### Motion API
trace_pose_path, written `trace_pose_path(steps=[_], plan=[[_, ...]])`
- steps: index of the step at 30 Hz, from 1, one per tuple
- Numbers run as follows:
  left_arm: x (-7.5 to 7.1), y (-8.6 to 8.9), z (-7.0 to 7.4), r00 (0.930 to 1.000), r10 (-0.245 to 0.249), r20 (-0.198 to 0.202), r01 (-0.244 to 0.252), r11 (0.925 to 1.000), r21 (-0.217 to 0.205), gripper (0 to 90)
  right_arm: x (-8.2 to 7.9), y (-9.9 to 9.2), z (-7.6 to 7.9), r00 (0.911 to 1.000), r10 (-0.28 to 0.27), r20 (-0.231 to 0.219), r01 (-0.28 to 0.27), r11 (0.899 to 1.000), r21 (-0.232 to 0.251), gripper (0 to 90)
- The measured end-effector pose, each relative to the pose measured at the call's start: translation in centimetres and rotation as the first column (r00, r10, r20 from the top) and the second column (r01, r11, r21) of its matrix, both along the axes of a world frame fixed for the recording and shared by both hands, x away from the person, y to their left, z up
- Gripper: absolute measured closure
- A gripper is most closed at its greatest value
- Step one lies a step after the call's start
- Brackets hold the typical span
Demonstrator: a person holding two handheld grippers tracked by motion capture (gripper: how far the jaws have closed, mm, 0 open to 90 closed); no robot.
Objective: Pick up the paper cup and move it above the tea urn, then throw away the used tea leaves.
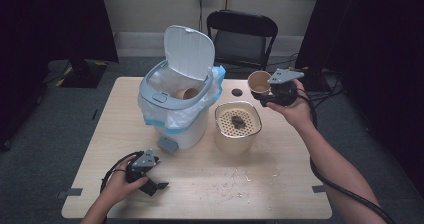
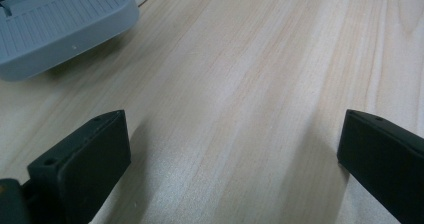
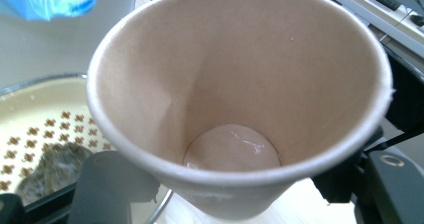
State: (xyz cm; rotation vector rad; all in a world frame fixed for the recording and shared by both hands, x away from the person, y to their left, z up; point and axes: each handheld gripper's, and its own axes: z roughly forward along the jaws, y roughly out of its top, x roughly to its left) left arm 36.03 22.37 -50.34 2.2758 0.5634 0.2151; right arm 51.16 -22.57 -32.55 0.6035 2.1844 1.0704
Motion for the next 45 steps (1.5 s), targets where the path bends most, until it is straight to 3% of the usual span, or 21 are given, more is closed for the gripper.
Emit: trace_pose_path(steps=[5, 16, 28, 45], plan=[[0.0, 0.0, 0.0, 1.0, -0.002, 0.0, 0.002, 1.0, -0.002, 0.0, 0.2, -0.2, 0.3, 0.9999, -0.004, -0.012, 0.004, 1.0, 0.021, 34.6], [0.0, 0.0, 0.0, 1.0, -0.002, 0.004, 0.002, 1.0, 0.001, 0.0, 0.1, 0.1, 1.3, 0.9994, 0.014, -0.03, -0.014, 1.0, 0.005, 34.3], [0.0, 0.1, 0.1, 1.0, -0.005, -0.003, 0.005, 1.0, 0.008, 0.0, 0.4, 1.3, 2.4, 0.9959, 0.047, -0.077, -0.045, 0.999, 0.031, 34.1], [0.0, 0.1, 0.1, 1.0, -0.006, -0.004, 0.006, 0.9999, 0.01, 0.0, 0.5, 3.3, 5.6, 0.9871, 0.108, -0.118, -0.105, 0.994, 0.032, 34.0]])
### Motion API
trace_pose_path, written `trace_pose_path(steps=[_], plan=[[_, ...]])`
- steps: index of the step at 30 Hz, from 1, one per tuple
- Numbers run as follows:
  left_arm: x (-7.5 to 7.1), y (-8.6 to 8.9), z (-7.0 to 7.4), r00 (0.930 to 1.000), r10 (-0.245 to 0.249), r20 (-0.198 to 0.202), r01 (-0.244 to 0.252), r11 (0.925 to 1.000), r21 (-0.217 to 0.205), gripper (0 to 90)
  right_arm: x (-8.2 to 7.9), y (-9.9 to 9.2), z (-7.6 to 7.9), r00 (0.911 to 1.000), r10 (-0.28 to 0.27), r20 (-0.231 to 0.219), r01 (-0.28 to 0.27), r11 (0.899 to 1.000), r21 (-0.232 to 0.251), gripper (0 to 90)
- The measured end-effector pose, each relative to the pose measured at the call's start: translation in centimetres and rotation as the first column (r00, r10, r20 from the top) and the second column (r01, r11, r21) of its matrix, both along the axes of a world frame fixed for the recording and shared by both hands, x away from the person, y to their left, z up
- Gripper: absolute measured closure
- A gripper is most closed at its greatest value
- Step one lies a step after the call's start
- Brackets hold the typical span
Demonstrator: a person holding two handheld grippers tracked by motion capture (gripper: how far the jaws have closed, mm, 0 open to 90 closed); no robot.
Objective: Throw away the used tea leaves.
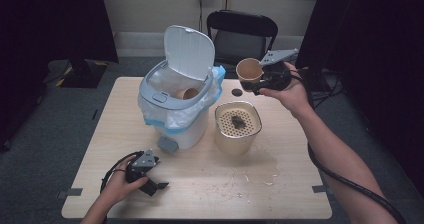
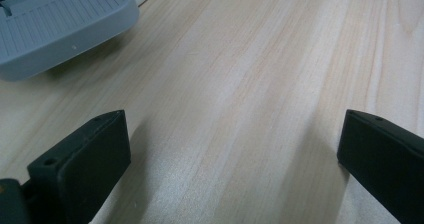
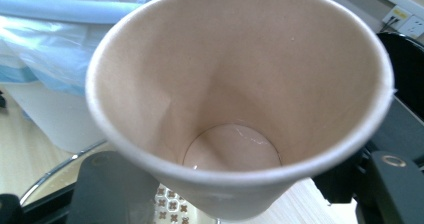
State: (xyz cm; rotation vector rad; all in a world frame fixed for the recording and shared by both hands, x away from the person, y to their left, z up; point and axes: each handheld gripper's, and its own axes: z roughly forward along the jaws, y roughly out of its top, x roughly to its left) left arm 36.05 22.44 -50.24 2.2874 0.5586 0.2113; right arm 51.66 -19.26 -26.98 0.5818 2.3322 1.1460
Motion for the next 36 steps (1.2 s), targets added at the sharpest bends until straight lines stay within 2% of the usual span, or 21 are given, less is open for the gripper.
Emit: trace_pose_path(steps=[17, 25, 36], plan=[[0.0, 0.0, 0.0, 1.0, -0.001, 0.002, 0.001, 1.0, -0.002, 0.0, 0.2, 0.8, 1.3, 0.9988, 0.032, -0.036, -0.032, 0.999, 0.006, 34.0], [0.0, 0.0, 0.0, 1.0, -0.001, 0.002, 0.001, 1.0, -0.001, 0.0, 0.4, 1.4, 1.2, 0.9973, 0.047, -0.056, -0.047, 0.999, 0.006, 34.0], [0.0, 0.0, 0.0, 1.0, -0.003, -0.001, 0.003, 1.0, 0.0, 0.0, 0.4, 2.3, 1.3, 0.9949, 0.079, -0.062, -0.079, 0.997, 0.013, 34.0]])
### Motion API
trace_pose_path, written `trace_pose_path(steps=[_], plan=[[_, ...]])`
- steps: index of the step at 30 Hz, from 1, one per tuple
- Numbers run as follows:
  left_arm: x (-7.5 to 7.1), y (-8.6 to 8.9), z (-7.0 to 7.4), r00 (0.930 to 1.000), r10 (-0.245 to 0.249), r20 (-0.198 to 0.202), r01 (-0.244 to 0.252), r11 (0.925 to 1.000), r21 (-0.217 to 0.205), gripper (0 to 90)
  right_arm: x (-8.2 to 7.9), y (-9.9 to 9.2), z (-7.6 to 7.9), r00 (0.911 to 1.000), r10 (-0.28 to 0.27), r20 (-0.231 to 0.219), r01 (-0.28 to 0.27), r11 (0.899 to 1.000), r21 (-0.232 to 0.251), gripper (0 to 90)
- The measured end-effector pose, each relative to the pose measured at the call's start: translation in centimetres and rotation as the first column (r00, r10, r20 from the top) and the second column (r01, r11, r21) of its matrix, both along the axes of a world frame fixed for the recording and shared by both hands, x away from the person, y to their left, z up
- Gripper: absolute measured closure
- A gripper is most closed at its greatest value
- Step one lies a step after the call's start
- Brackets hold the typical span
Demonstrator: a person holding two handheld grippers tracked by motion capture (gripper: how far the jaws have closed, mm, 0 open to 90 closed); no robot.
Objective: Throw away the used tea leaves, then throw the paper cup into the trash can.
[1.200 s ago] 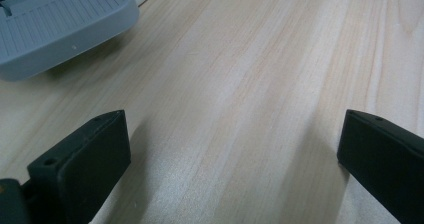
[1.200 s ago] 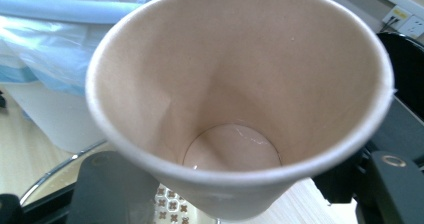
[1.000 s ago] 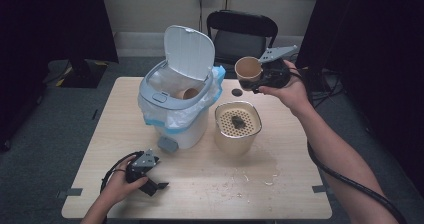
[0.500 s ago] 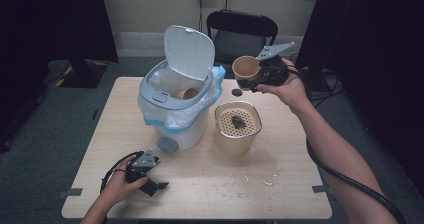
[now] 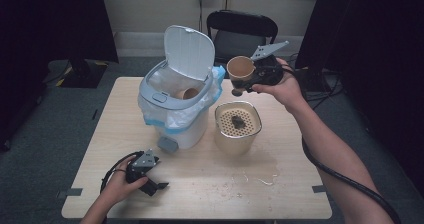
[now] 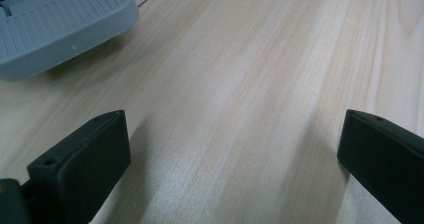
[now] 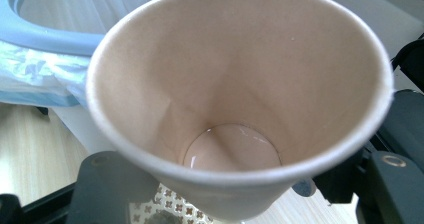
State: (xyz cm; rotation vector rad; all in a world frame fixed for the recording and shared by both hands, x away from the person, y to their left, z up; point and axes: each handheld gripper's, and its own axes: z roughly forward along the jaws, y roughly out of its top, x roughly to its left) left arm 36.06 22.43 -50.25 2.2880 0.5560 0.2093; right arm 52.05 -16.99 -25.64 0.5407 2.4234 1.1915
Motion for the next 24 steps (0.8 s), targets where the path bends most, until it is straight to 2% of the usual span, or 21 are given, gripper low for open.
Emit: trace_pose_path(steps=[15, 24], plan=[[0.0, 0.0, 0.0, 1.0, 0.001, 0.003, -0.001, 1.0, 0.0, 0.0, 0.0, 0.9, 1.6, 0.9996, 0.027, -0.002, -0.027, 1.0, 0.011, 33.9], [0.0, 0.0, 0.0, 1.0, 0.0, 0.003, 0.0, 1.0, -0.001, 0.0, -0.3, 2.1, 2.9, 0.9981, 0.062, -0.003, -0.062, 0.998, -0.008, 33.9]])
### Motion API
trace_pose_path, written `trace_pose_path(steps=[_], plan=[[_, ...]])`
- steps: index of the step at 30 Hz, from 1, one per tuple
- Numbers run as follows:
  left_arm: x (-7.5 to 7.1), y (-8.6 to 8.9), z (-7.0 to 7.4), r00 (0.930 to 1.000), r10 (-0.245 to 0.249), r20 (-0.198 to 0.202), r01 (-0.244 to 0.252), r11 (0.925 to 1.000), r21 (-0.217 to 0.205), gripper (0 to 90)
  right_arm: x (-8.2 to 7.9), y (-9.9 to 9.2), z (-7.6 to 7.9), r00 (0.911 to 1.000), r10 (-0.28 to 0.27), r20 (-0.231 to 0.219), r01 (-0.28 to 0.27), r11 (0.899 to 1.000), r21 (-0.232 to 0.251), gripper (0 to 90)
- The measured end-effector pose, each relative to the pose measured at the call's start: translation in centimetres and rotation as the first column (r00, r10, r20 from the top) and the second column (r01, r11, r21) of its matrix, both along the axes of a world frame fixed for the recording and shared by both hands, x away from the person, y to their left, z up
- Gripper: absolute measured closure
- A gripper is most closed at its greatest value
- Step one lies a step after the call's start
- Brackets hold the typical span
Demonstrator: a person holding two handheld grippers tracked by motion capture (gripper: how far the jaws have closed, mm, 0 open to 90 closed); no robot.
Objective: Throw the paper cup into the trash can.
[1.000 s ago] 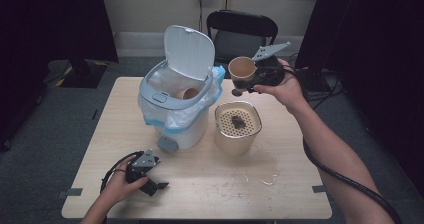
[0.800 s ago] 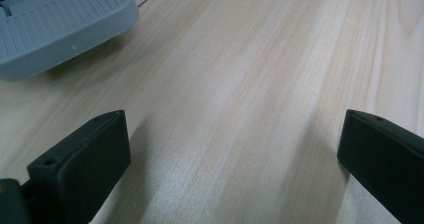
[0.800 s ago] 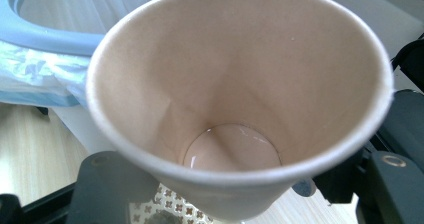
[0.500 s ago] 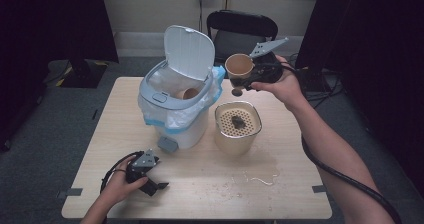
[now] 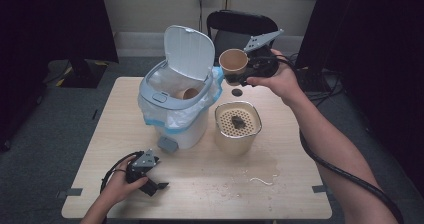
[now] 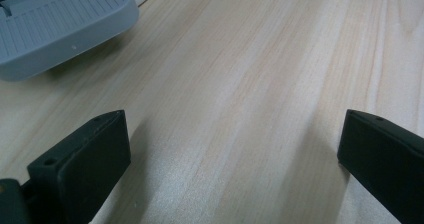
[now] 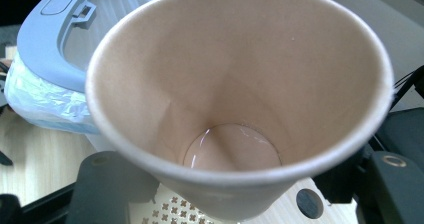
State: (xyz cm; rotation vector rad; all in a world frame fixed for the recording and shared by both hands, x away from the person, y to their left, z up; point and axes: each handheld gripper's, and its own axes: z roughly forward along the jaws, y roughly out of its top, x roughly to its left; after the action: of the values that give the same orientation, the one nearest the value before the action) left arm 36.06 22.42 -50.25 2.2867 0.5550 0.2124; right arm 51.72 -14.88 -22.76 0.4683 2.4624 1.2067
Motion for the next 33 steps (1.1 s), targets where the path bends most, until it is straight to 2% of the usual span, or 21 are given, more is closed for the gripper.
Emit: trace_pose_path(steps=[15, 33], plan=[[0.0, 0.0, 0.0, 1.0, 0.003, 0.004, -0.003, 1.0, -0.005, 0.0, -0.6, 2.7, 1.8, 0.9983, 0.058, 0.006, -0.058, 0.998, 0.012, 33.7], [0.0, 0.0, 0.0, 1.0, 0.0, 0.001, 0.0, 1.0, -0.001, 0.0, -0.4, 7.1, 0.8, 0.9919, 0.126, -0.017, -0.126, 0.992, -0.006, 33.4]])
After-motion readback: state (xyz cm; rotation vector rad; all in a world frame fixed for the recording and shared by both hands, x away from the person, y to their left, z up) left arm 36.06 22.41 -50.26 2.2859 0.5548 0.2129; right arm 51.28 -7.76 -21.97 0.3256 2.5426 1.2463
